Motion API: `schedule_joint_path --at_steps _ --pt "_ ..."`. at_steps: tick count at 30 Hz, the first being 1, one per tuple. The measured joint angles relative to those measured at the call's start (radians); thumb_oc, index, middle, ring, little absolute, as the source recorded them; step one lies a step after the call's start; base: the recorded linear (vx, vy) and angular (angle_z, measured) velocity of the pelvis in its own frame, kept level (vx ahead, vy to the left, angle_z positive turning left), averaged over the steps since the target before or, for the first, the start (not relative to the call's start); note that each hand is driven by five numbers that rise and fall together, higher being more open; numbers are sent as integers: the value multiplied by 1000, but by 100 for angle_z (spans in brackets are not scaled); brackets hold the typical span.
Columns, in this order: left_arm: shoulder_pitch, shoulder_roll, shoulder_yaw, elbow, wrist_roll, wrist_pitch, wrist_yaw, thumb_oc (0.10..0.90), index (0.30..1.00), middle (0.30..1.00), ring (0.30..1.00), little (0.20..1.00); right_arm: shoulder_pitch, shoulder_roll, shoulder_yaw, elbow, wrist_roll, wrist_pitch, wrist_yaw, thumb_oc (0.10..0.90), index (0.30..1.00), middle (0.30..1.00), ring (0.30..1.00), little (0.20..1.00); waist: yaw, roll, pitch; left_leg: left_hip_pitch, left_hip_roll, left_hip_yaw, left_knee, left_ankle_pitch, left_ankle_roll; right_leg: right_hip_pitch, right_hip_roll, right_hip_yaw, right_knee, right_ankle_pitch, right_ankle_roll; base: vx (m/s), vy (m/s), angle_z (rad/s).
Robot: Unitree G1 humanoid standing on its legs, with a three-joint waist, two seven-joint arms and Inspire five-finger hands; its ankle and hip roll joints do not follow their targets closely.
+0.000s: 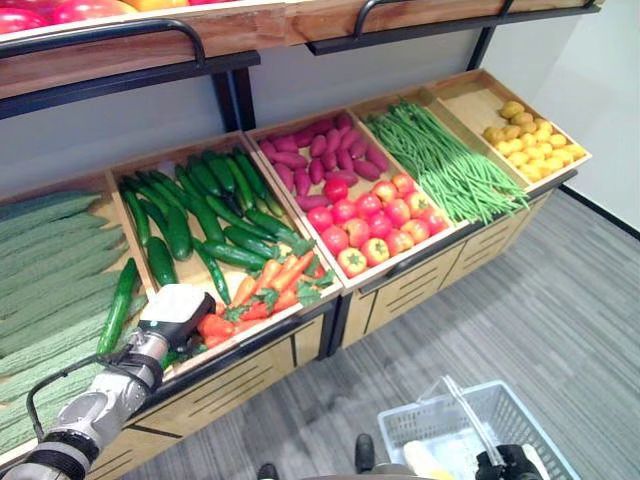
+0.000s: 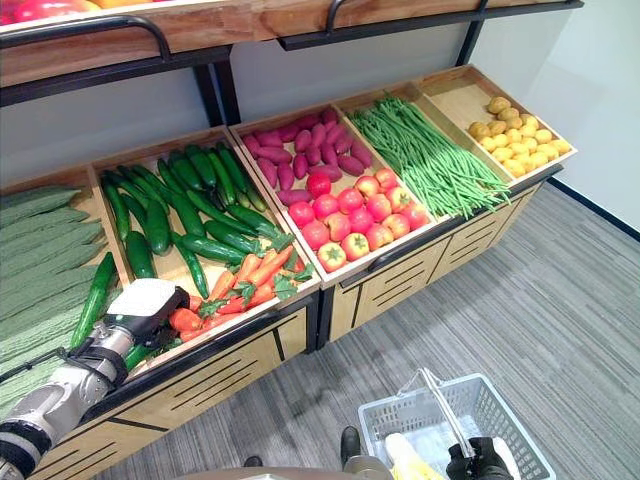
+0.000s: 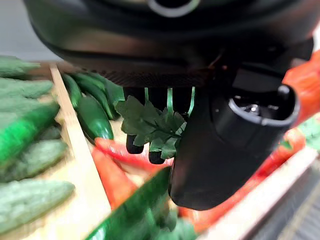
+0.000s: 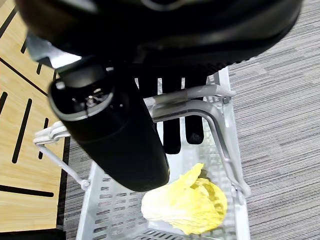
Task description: Get the vegetables into the basket
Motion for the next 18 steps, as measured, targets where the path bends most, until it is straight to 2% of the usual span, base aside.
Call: schedule_joint_path --at_steps 3,6,12,13,14,15,18 --pt "7 -124 139 -38 -84 4 78 400 300 300 300 300 3 11 -3 2 0 0 -7 400 300 300 300 300 1 -2 7 1 0 -8 0 -1 3 5 0 -7 0 -1 -1 4 -9 7" --pt "19 -158 192 -140 -161 7 108 400 300 300 300 300 -6 21 -3 -1 0 -2 -13 400 300 300 300 300 1 -6 9 0 2 -10 0 -2 4 5 0 -9 0 -1 -1 0 0 0" --pt "19 -167 217 -300 -242 -13 152 400 300 300 300 300 -15 26 -2 -4 0 -6 -16 400 300 300 300 300 1 -6 9 6 1 -11 1 -3 0 14 0 -12 0 -5 -1 0 0 0" --pt "19 -191 224 -318 -267 -18 153 400 300 300 300 300 -15 28 -2 -5 0 -5 -17 400 300 300 300 300 1 -6 9 7 1 -11 1 -3 0 15 0 -13 0 -5 -2 0 0 0" --pt "19 -267 240 -343 -325 -33 158 400 300 300 300 300 -15 31 -1 -5 0 -6 -18 400 300 300 300 300 2 -6 9 7 0 -13 1 -3 1 16 -1 -15 0 -5 -2 0 0 0" --pt "20 -289 239 -344 -356 -41 156 400 300 300 300 300 -15 33 0 -5 0 -6 -18 400 300 300 300 300 1 -6 9 7 1 -13 1 -3 1 16 -1 -16 0 -6 -3 0 0 0" --pt "22 -294 239 -344 -415 -44 153 400 300 300 300 300 -20 33 0 -5 0 -5 -18 400 300 300 300 300 0 -5 9 8 1 -13 1 -3 1 17 -1 -16 0 -6 -3 0 0 0"
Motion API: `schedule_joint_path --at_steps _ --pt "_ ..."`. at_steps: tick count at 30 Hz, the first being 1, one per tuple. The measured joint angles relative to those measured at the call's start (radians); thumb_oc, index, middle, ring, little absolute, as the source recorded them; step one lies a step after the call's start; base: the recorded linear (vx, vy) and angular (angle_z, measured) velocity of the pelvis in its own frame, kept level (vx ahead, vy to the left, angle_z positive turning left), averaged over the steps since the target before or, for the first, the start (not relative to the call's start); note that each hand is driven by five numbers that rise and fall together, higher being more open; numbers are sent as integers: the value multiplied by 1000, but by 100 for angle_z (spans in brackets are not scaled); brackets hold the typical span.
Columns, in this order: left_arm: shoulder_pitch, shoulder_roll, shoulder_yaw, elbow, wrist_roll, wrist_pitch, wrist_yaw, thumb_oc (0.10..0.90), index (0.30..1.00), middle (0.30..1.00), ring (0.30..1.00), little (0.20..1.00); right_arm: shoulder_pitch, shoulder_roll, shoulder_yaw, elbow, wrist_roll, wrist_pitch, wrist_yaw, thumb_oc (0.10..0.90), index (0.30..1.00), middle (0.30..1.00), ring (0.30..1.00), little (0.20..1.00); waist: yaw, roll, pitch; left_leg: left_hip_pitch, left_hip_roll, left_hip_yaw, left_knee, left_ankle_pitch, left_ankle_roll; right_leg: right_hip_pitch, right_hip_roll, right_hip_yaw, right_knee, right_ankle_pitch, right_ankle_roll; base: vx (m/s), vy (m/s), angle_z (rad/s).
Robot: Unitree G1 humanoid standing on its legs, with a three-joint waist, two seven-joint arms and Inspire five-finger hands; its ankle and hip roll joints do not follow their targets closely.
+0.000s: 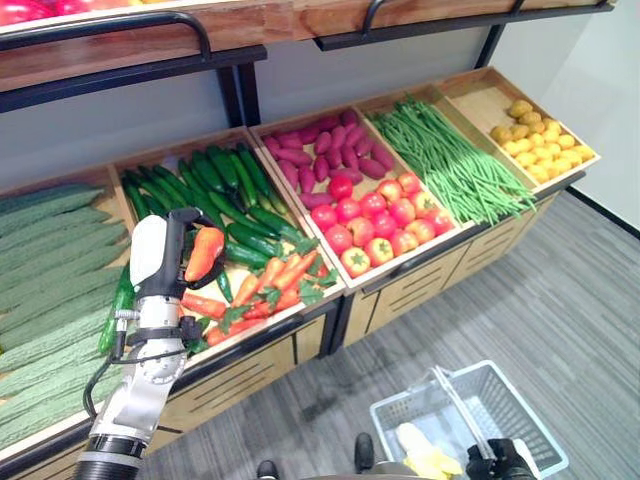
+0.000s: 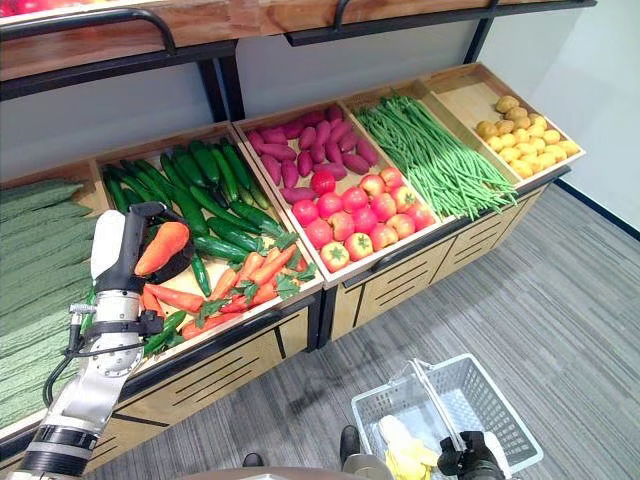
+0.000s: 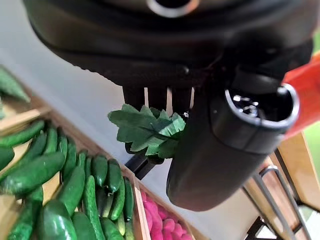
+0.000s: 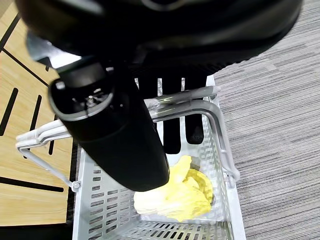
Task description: Get the vegetables into the basket
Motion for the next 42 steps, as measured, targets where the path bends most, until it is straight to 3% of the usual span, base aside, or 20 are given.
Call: schedule_joint_path --at_steps 11,14,16,18,19,21,22,23,24,26,29,30,32,34,39,40,41,42 --pt "20 16 -2 0 -19 -1 -45 400 300 300 300 300 3 -1 -6 2 1 0 -2 400 300 300 300 300 0 3 3 12 -3 7 13 -3 1 7 -1 9 6 -5 5 -34 33 -2" --pt "-23 44 -58 -1 -48 -4 -53 400 300 300 300 300 -34 -14 -16 -2 1 -1 -6 400 300 300 300 300 -5 -4 41 -37 -26 41 116 -59 29 -42 -23 56 65 5 4 -165 231 -35" --pt "-31 66 -83 -10 -48 -8 -67 400 300 300 300 300 -49 -23 -23 -33 1 -7 -8 400 300 300 300 300 -18 -3 57 -14 -41 74 84 -50 39 -63 -39 90 87 0 34 -169 127 -53" --pt "-35 76 -85 -30 -49 -23 -77 400 300 300 300 300 -56 -18 -21 -58 1 -17 -12 400 300 300 300 300 -53 -42 82 -13 -90 132 77 -53 48 -106 -58 152 80 16 73 -210 197 -101" --pt "-47 98 -83 -58 -50 -28 -75 400 300 300 300 300 -115 -11 -23 -45 2 -19 -27 400 300 300 300 300 -53 -42 110 -26 -96 222 81 -61 101 -149 -106 78 60 -44 83 -172 295 -176" --pt "-64 118 -83 -63 -47 -32 -82 400 300 300 300 300 -135 -12 -25 -45 2 -19 -35 400 300 300 300 300 -40 -34 131 -36 -78 316 80 -64 123 -206 -177 -182 178 -53 74 -85 177 -162" --pt "-59 125 -78 -64 -45 -31 -84 400 300 300 300 300 -134 -11 -25 -30 2 -16 -33 400 300 300 300 300 -17 -33 132 -23 -61 371 83 -71 132 -201 -233 -367 310 -73 58 -78 44 -125" --pt "-57 125 -78 -65 -45 -31 -83 400 300 300 300 300 -112 -13 -27 -30 2 -10 -34 400 300 300 300 300 -2 -30 133 -14 -54 377 91 -88 114 -181 -247 -381 362 -75 55 -74 23 -84" --pt "-57 121 -75 -73 -44 -32 -82 400 300 300 300 300 -65 -13 -29 -37 1 -10 -34 400 300 300 300 300 -21 -37 128 -12 -45 401 106 -89 120 -129 -251 -378 380 -89 69 -74 26 -46" --pt "-30 129 -31 -92 -42 -32 -79 400 300 300 300 300 -47 -5 -30 -29 0 -1 -32 400 300 300 300 300 20 -36 129 -3 -30 441 104 -80 97 -95 -260 -425 407 -118 69 -3 -27 -67" --pt "-21 137 -1 -92 -39 -25 -80 400 300 300 300 300 -27 -10 -30 -24 0 2 -32 400 300 300 300 300 6 -39 128 11 -31 468 106 -78 78 -59 -227 -426 334 -120 51 32 -40 -48" --pt "-23 139 -1 -92 -36 -32 -81 400 300 300 300 300 -28 -17 -31 -21 0 3 -33 400 300 300 300 300 -20 -34 125 25 -22 487 113 -87 63 -67 -218 -404 348 -120 50 68 -112 -51" --pt "-28 136 -3 -92 -36 -39 -82 400 300 300 300 300 -17 -19 -30 -22 0 3 -33 400 300 300 300 300 -46 -35 124 35 -11 501 119 -101 51 -87 -238 -406 377 -135 53 80 -204 -34" --pt "-28 122 -4 -89 -36 -38 -81 400 300 300 300 300 28 -19 -26 -18 1 13 -35 400 300 300 300 300 -58 -33 117 30 -1 504 157 -111 39 -82 -240 -426 382 -173 32 95 -313 -4" --pt "-37 111 -34 -88 -37 -36 -80 400 300 300 300 300 58 -26 -24 -22 2 13 -35 400 300 300 300 300 -68 5 97 15 93 497 239 -112 19 -95 -157 -387 394 -205 -31 92 -283 -38" --pt "-66 109 -67 -79 -38 -40 -80 400 300 300 300 300 55 -24 -29 -19 3 13 -34 400 300 300 300 300 -73 9 95 -6 119 470 296 -100 -1 -108 -144 -392 420 -242 -42 158 -435 -11" --pt "-84 97 -85 -59 -39 -37 -81 400 300 300 300 300 56 -17 -36 -19 2 12 -30 400 300 300 300 300 -67 -3 91 -51 165 415 434 -92 -14 -115 -144 -376 448 -281 -63 116 -247 -35" --pt "-77 92 -86 -55 -41 -36 -80 400 300 300 300 300 55 -15 -38 -20 3 12 -30 400 300 300 300 300 -53 -2 90 -75 217 401 535 -78 -41 -107 -116 -359 441 -286 -74 64 -168 -69"
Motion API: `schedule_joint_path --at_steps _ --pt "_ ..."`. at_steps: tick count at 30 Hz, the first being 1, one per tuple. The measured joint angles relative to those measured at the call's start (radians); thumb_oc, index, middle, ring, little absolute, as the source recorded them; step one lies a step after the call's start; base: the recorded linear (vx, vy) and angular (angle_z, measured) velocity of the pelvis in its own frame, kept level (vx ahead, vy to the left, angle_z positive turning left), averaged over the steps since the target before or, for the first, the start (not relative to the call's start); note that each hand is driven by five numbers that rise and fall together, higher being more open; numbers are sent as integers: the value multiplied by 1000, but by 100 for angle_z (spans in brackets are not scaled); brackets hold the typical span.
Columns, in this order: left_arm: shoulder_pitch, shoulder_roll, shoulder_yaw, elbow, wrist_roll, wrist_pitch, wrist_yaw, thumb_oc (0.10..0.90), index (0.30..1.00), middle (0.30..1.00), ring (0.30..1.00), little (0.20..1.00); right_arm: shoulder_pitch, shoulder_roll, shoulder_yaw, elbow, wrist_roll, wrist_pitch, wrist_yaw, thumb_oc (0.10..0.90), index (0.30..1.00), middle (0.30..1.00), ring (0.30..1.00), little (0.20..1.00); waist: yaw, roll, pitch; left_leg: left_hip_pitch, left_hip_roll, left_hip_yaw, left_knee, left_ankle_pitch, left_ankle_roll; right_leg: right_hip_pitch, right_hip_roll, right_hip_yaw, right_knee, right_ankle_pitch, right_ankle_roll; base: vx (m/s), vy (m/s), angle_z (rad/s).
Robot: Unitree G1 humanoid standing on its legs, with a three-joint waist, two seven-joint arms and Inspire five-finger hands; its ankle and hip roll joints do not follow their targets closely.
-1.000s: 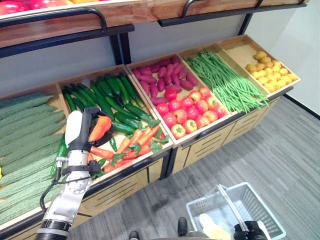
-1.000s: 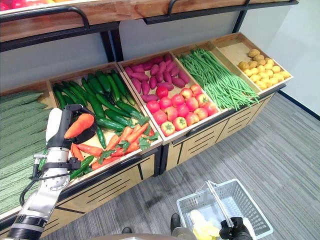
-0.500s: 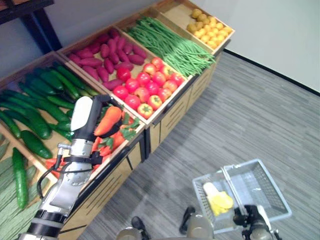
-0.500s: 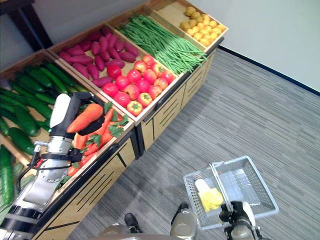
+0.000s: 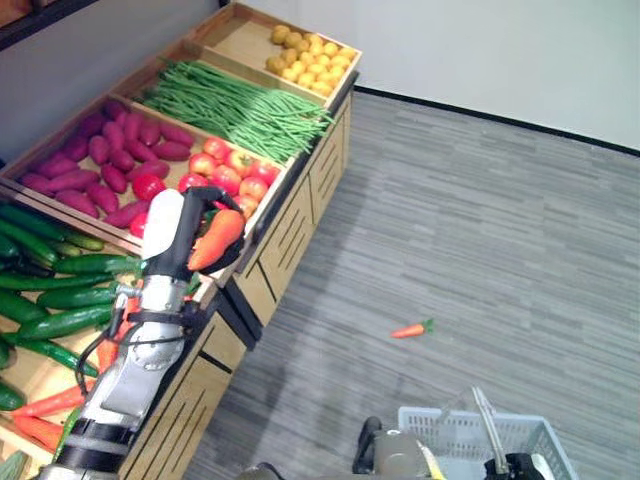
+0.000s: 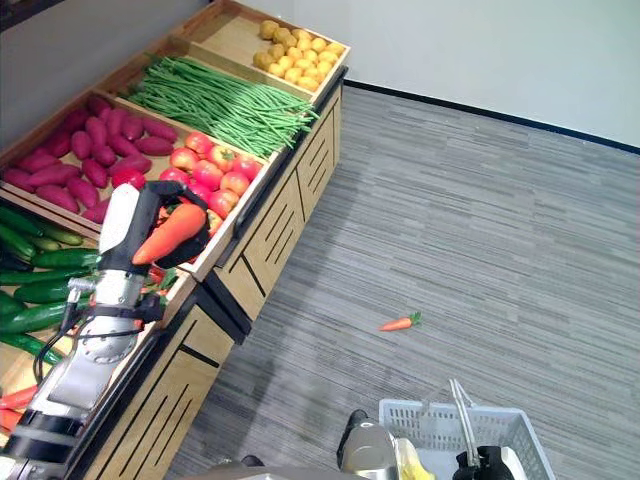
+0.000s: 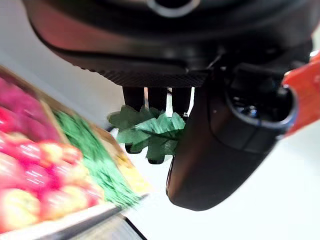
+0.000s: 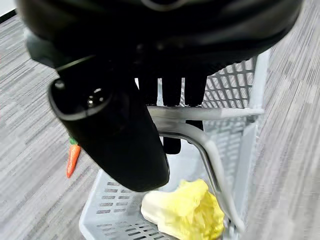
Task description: Get the vegetables into the basket
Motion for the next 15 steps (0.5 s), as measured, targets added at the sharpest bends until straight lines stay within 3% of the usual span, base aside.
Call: schedule_joint_path --at_steps 1,2,3,4,5,6,7,9,10,12,15 --pt "12 -2 1 0 -3 0 1 400 300 300 300 300 -7 0 4 0 2 -1 -2 400 300 300 300 300 20 7 -3 -10 37 -32 72 11 -33 25 37 32 -29 26 -26 -14 2 -101" --pt "29 -2 6 -5 -8 -1 9 400 300 300 300 300 -23 -11 23 -5 6 -1 -4 400 300 300 300 300 40 9 -4 -27 37 -129 101 -2 -58 37 67 54 -50 32 -39 -34 14 -97" --pt "28 -3 3 -8 -4 -3 9 400 300 300 300 300 -40 -21 33 -9 7 -3 -5 400 300 300 300 300 47 10 -5 -58 -24 -271 89 -41 -76 39 94 89 -66 39 -50 31 94 -82" --pt "26 -20 7 -26 -4 -6 16 400 300 300 300 300 -60 -30 34 -11 7 -3 -9 400 300 300 300 300 52 8 -4 -106 -97 -406 48 -89 -71 39 107 95 -107 67 -53 89 123 -74" --pt "25 -21 5 -36 -4 -9 19 400 300 300 300 300 -81 -37 47 -17 7 -4 -10 400 300 300 300 300 67 3 0 -114 -160 -473 -54 -88 -62 35 110 110 -117 78 -51 79 118 -58" --pt "24 -28 2 -35 0 -10 24 400 300 300 300 300 -92 -42 62 -33 7 -6 -14 400 300 300 300 300 58 -6 5 -139 -181 -490 -142 -85 -34 46 135 138 -150 82 -41 110 131 -106" --pt "26 -34 2 -33 3 -11 44 400 300 300 300 300 -120 -40 77 -38 6 -22 -21 400 300 300 300 300 93 -2 1 -114 -211 -564 -333 -44 2 51 167 179 -187 98 -34 108 105 -102" --pt "24 -27 3 -32 5 -10 46 400 300 300 300 300 -143 -40 82 -43 5 -35 -23 400 300 300 300 300 106 -1 1 -145 -206 -613 -363 6 0 46 208 219 -215 113 -29 127 163 -102" --pt "24 -22 1 -30 6 -9 46 400 300 300 300 300 -146 -39 85 -43 5 -44 -25 400 300 300 300 300 98 -7 5 -153 -207 -619 -321 14 16 54 218 234 -216 113 -34 103 198 -57" --pt "11 -20 -5 -35 13 -11 49 400 300 300 300 300 -127 -41 84 -46 5 -51 -40 400 300 300 300 300 75 -10 6 -131 -208 -559 -302 27 37 59 220 242 -213 108 -36 122 244 -29" --pt "-4 -9 -15 -37 25 -9 50 400 300 300 300 300 -116 -40 78 -51 3 -48 -42 400 300 300 300 300 74 -1 20 -35 -218 -491 -413 66 60 25 208 286 -174 113 -27 86 187 -29"
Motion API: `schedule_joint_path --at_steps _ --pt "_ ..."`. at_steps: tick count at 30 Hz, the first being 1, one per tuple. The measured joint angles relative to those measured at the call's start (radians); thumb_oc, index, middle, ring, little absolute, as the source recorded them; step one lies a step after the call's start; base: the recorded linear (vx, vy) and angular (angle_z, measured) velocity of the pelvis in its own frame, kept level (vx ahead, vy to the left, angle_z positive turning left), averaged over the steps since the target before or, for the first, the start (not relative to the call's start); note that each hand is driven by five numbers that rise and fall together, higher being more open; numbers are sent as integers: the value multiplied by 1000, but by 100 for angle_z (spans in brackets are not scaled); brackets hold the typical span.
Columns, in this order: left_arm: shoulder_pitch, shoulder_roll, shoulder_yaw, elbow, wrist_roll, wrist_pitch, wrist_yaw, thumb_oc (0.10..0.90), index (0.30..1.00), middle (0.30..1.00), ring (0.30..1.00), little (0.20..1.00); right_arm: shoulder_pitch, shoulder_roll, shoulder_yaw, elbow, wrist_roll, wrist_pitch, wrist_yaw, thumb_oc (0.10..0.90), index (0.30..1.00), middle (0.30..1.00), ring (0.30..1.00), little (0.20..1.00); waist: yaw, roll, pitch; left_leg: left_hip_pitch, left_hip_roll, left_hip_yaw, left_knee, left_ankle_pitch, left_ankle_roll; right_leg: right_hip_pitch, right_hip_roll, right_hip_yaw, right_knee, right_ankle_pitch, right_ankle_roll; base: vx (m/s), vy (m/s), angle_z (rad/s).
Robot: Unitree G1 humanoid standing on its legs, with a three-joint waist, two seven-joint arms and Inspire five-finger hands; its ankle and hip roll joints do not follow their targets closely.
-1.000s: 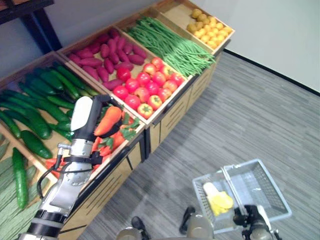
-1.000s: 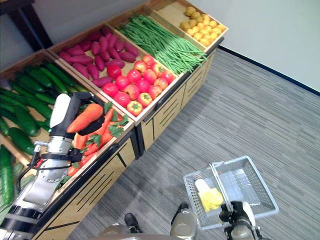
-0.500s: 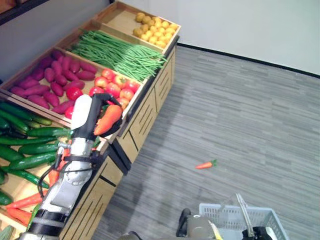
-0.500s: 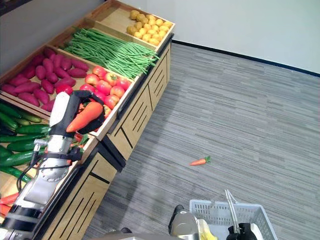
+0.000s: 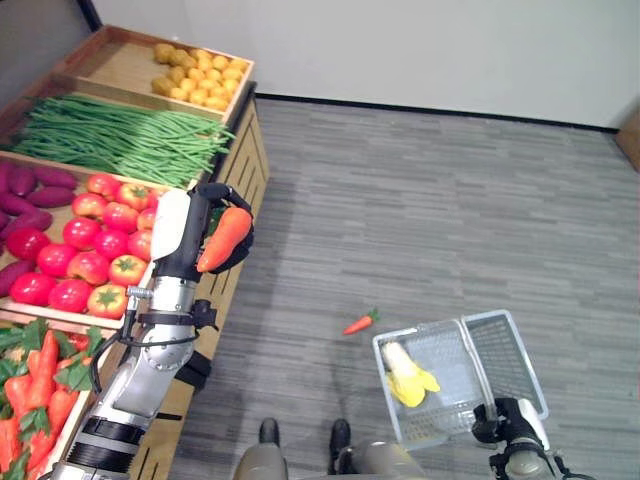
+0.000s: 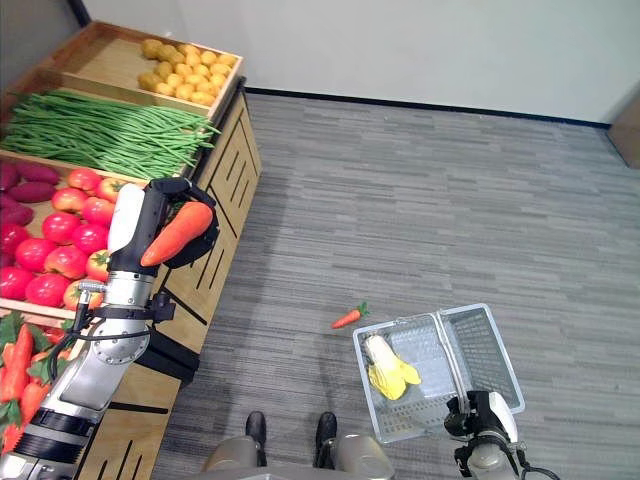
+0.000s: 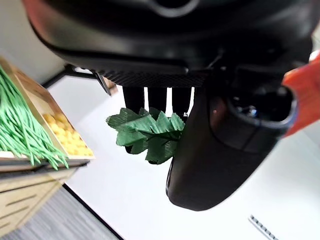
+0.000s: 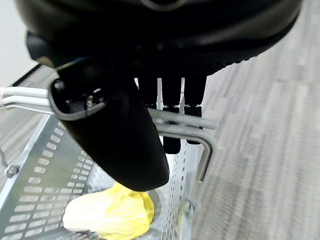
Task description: Get the vegetables into the basket
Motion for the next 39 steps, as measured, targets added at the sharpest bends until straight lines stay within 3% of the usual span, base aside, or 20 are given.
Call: schedule_joint_path --at_steps 2,8,18,23,24,25,26,27,33,39 --pt "-1 0 -5 0 0 0 0 400 300 300 300 300 0 0 -4 3 -7 2 0 400 300 300 300 300 6 1 2 10 -21 34 -5 0 5 -13 -20 29 1 3 12 43 123 -31" --pt "-7 14 0 0 0 2 0 400 300 300 300 300 19 30 -4 24 -6 23 11 400 300 300 300 300 12 4 4 13 -64 49 -35 -2 35 -11 -61 40 -37 14 47 49 48 -3" --pt "-7 15 3 -6 -4 3 -10 400 300 300 300 300 17 -17 -14 27 -7 40 16 400 300 300 300 300 22 8 2 69 -68 54 -78 -2 38 90 -52 36 -173 63 63 44 -13 -1" --pt "-7 23 2 -25 -6 0 -18 400 300 300 300 300 15 -118 -14 -183 -9 51 22 400 300 300 300 300 18 13 -1 81 -69 63 -91 -1 40 120 -47 44 -232 96 65 8 -11 -6" --pt "-3 36 2 -40 -7 0 -22 400 300 300 300 300 43 -171 -13 -417 -14 89 30 400 300 300 300 300 7 19 -3 83 -70 65 -97 1 42 126 -46 47 -249 107 66 -7 -16 -5" --pt "-2 45 1 -53 -7 0 -25 400 300 300 300 300 57 -194 -13 -512 -22 70 29 400 300 300 300 300 5 22 -3 82 -70 67 -100 3 43 127 -45 48 -257 113 65 10 -20 -5" --pt "-8 46 -7 -73 -13 -3 -37 400 300 300 300 300 18 -215 -10 -568 -30 -5 29 400 300 300 300 300 2 22 -6 85 -69 68 -100 3 44 131 -44 49 -260 115 65 10 -13 -4" --pt "-8 46 -9 -85 -14 -4 -44 400 300 300 300 300 -9 -221 -6 -573 -31 -15 29 400 300 300 300 300 2 22 -6 88 -69 68 -100 3 44 133 -44 49 -260 115 65 0 0 0" --pt "-54 59 -83 -142 -48 -47 -68 400 300 300 300 300 -229 -297 100 -564 -28 -15 45 400 300 300 300 300 34 24 -8 92 -70 61 -99 4 44 142 -45 40 -260 115 65 17 0 4" --pt "-156 75 -201 -125 -81 -51 -101 400 300 300 300 300 -409 -297 256 -476 -30 -22 52 400 300 300 300 300 46 24 -8 92 -76 53 -99 6 46 144 -50 34 -260 115 65 3 1 2"
